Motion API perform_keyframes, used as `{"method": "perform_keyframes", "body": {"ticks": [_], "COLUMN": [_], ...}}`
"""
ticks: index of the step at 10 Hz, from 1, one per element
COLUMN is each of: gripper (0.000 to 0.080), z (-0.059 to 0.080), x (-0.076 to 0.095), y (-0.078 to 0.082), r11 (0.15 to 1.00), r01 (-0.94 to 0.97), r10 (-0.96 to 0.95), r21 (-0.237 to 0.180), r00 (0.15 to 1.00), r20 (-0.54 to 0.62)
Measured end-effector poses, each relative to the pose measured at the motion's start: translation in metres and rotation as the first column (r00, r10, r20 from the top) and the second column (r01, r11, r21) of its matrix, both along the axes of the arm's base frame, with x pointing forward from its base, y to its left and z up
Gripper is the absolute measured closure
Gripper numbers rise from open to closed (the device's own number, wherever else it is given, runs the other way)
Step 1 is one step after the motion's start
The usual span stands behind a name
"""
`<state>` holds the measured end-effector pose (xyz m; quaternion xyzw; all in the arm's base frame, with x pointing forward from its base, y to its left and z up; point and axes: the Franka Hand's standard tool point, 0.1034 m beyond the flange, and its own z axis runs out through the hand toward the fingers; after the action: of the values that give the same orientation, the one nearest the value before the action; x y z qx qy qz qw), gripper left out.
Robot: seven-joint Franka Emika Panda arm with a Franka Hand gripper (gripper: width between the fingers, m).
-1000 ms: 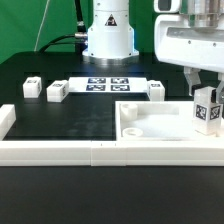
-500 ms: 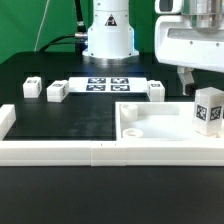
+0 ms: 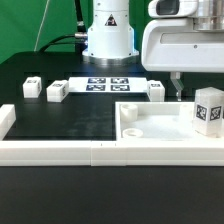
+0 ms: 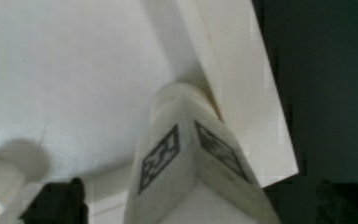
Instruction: Assemble one leg
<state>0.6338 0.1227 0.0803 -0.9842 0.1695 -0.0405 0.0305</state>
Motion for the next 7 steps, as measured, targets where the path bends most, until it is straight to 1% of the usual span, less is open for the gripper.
{"method": "perform_keyframes", "body": {"ticks": [1, 2, 3, 4, 5, 6, 7], "gripper": [0.0151, 0.0151, 0.0151, 0.0151, 0.0151, 0.0151, 0.0151], "z": [0.0003, 0.0, 0.0009, 0.0015, 0.0013, 0.0011, 0.0011], "x": [0.0, -0.0015, 0.0003, 0.0012, 0.0011, 0.0013, 0.0014], "y": [-0.0001, 0.0007, 0.0018, 0.0005, 0.0003, -0.0013, -0.0017], "r11": [0.989, 0.969, 0.941, 0.874, 0.853, 0.798, 0.783], "r01": [-0.144, -0.244, -0.333, -0.48, -0.516, -0.596, -0.615], "r10": [0.144, 0.243, 0.332, 0.479, 0.515, 0.595, 0.615], "r21": [-0.025, -0.046, -0.057, -0.076, -0.08, -0.087, -0.088], "r00": [0.99, 0.97, 0.943, 0.877, 0.856, 0.803, 0.788], "r20": [-0.002, -0.024, -0.027, -0.032, -0.034, -0.038, -0.039]}}
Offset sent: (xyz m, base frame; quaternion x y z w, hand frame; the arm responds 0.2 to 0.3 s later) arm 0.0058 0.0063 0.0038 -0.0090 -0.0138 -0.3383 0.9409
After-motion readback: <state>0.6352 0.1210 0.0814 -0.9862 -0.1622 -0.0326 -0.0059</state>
